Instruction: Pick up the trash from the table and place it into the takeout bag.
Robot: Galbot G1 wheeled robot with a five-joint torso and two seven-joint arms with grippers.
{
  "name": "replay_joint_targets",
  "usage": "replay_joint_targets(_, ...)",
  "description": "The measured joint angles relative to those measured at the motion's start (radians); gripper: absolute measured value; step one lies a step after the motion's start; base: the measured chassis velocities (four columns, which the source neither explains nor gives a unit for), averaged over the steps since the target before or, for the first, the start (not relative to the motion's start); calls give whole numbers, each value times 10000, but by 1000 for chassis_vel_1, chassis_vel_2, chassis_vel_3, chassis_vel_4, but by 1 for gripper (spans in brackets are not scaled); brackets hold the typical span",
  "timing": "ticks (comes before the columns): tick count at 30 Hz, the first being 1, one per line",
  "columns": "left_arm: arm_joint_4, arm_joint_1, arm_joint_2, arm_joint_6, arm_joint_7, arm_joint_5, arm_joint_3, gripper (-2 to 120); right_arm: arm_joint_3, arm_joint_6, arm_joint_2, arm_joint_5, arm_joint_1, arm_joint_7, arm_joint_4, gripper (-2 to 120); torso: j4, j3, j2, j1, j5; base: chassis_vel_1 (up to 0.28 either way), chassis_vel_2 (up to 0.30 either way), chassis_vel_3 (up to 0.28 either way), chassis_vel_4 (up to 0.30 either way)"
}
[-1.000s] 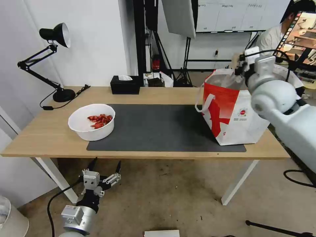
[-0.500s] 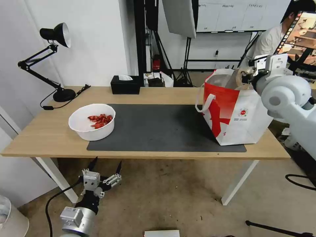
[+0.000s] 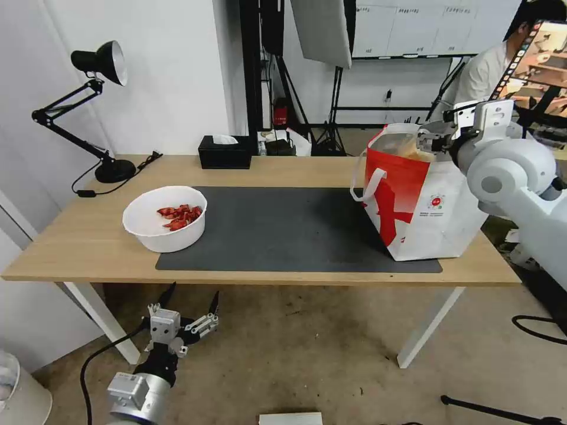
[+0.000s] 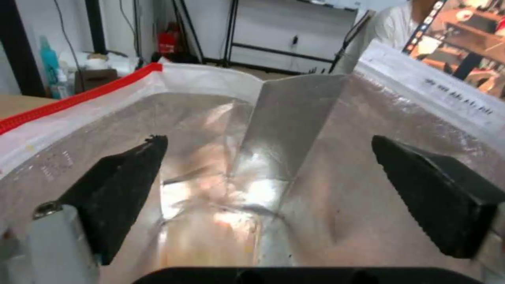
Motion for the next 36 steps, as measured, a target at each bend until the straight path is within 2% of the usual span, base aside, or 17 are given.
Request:
replay_joint_targets(12, 72, -73, 31, -1, 0, -4, 27, 100, 87, -110, 110, 296, 99, -20, -180, 100, 0, 0, 0, 1, 0, 0, 0, 0, 0)
replay_joint_targets(15, 84, -81, 48, -5, 0, -20, -5, 100, 212, 152, 133, 296, -21, -126, -47, 100, 0, 0, 0, 1, 0, 0, 0, 0, 0)
replay_joint_targets(19, 78, -94, 25, -85, -2, -62, -16, 100, 960, 2045, 15, 223, -1278, -1364, 1012, 100, 2, 0, 0, 1, -1, 0, 0, 0, 0)
replay_joint_targets(20, 78, -94, 25, -85, -2, -62, -16, 100, 960, 2045, 15, 223, -1278, -1364, 1012, 100, 2, 0, 0, 1, -1, 0, 0, 0, 0)
replay_joint_targets(22, 66, -123, -43, -228, -7, -101, -27, 100, 1255, 3421, -101, -221, -2298, -1908, 1904, 100, -4, -1, 0, 1, -3, 0, 0, 0, 0)
replay_joint_targets(24, 47, -103, -83, -259, -8, -101, -54, 100, 1291, 3676, -81, -348, -2521, -2014, 2064, 100, -6, -1, 0, 0, -5, 0, 0, 0, 0)
replay_joint_targets(26, -183, 147, -436, -389, -18, -72, -325, 100, 1476, 4829, 268, -1212, -3710, -2889, 2547, 100, 3, -1, 0, 1, 2, 0, 0, 0, 0)
replay_joint_targets(27, -183, 147, -436, -389, -18, -72, -325, 100, 1476, 4829, 268, -1212, -3710, -2889, 2547, 100, 3, -1, 0, 1, 2, 0, 0, 0, 0)
replay_joint_targets(29, -367, 295, -770, -407, -26, -3, -505, 100, 1758, 5693, 466, -1923, -5013, -3856, 2885, 100, 10, 0, 0, 1, 1, 0, 0, 0, 0)
replay_joint_targets(30, -367, 295, -770, -407, -26, -3, -505, 100, 1758, 5693, 466, -1923, -5013, -3856, 2885, 100, 10, 0, 0, 1, 1, 0, 0, 0, 0)
replay_joint_targets(32, -376, 282, -866, -403, -29, 87, -472, 100, 2472, 6403, 601, -2745, -6671, -4591, 3210, 100, -1, -2, 1, 0, -1, 0, 0, 0, 0)
replay_joint_targets(33, -376, 282, -866, -403, -29, 87, -472, 100, 2472, 6403, 601, -2745, -6671, -4591, 3210, 100, -1, -2, 1, 0, -1, 0, 0, 0, 0)
replay_joint_targets(35, -241, 300, -893, -410, -27, 201, -398, 100, 3236, 6839, 909, -3512, -8354, -4851, 3372, 100, -1, -1, 1, 0, -2, 0, 0, 0, 0)
replay_joint_targets(36, -241, 300, -893, -410, -27, 201, -398, 100, 3236, 6839, 909, -3512, -8354, -4851, 3372, 100, -1, -1, 1, 0, -2, 0, 0, 0, 0)
